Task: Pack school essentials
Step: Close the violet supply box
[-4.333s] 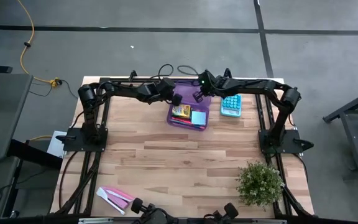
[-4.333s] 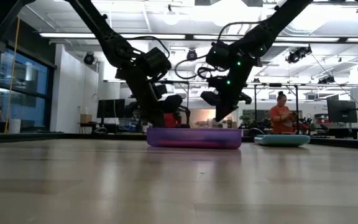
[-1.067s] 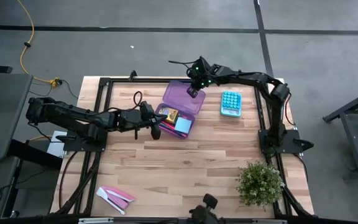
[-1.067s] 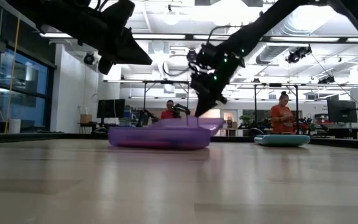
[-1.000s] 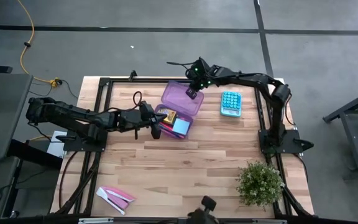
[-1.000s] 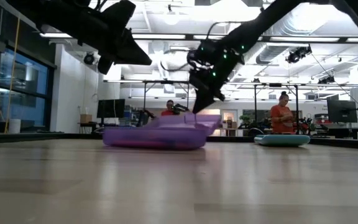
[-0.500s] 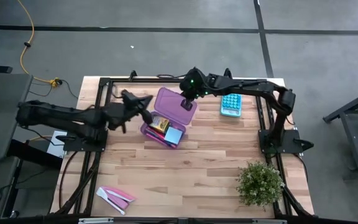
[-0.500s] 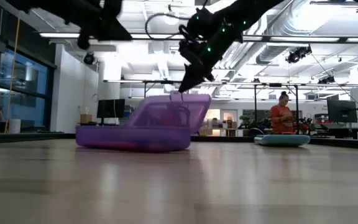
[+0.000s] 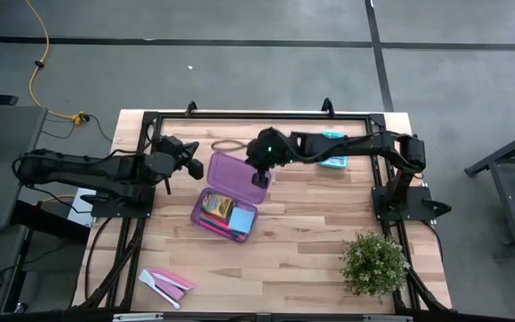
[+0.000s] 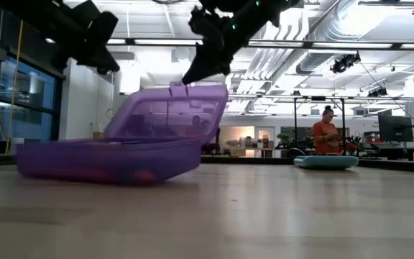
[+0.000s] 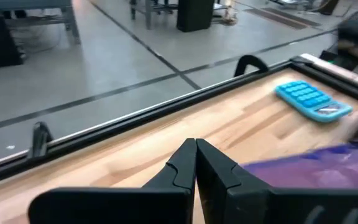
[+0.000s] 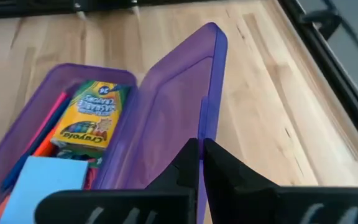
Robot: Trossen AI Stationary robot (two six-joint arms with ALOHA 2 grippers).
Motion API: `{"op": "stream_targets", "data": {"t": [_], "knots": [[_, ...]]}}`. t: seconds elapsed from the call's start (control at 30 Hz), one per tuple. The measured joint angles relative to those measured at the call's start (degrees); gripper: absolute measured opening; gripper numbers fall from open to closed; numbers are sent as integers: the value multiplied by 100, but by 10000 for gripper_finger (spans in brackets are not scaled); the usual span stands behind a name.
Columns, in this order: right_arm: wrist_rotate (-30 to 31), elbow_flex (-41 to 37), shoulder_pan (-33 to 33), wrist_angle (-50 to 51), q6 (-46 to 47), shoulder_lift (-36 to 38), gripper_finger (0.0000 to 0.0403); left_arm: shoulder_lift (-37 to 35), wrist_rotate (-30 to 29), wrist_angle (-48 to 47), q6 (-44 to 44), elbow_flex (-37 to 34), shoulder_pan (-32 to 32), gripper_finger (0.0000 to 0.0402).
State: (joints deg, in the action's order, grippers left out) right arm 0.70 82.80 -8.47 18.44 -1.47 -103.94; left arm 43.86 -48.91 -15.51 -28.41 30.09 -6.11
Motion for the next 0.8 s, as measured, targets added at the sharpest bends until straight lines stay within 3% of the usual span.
{"op": "stream_targets", "data": {"t": [0.17,0.3,0.57,0.8], "knots": [[965,145,383,138,-244,-4,0,-4,-97,9,-39,-119,14,0],[1463,230,315,474,-265,-4,0,-4,179,70,-43,-119,18,0],[1976,230,-277,974,-409,-9,0,61,500,312,-47,-119,18,0],[2563,230,-1076,1095,-1074,-9,0,383,511,590,-39,-121,80,0]]}}
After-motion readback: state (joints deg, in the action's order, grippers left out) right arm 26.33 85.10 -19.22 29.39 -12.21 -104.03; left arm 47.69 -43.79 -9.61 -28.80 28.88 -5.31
